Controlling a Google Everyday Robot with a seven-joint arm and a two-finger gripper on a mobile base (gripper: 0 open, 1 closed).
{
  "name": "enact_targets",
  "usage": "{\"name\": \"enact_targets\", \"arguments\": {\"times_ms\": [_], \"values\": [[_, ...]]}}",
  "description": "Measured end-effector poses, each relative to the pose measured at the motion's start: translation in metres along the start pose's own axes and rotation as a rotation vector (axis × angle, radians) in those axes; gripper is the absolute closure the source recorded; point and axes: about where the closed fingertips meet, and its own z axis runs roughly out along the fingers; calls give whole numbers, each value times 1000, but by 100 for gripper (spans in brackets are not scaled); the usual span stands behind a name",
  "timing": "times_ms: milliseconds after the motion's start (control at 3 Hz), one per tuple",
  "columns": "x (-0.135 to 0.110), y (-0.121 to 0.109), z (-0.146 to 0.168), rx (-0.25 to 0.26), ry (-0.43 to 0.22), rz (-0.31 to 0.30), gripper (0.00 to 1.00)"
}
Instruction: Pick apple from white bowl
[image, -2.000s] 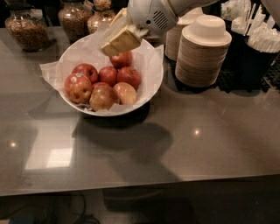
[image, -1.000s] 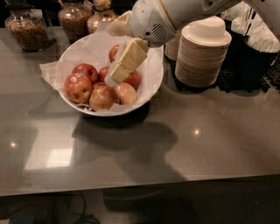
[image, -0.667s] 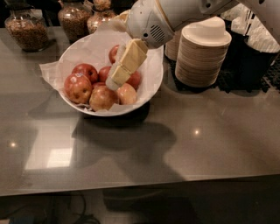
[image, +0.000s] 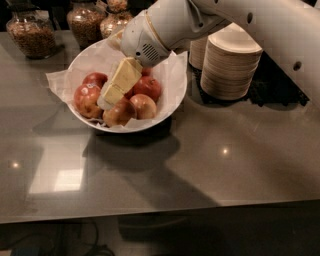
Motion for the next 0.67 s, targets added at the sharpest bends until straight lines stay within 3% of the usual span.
{"name": "enact_targets", "arguments": {"times_ms": [333, 667], "values": [[6, -6, 17, -13, 11, 19, 16], [12, -7, 27, -20, 20, 30, 19]]}}
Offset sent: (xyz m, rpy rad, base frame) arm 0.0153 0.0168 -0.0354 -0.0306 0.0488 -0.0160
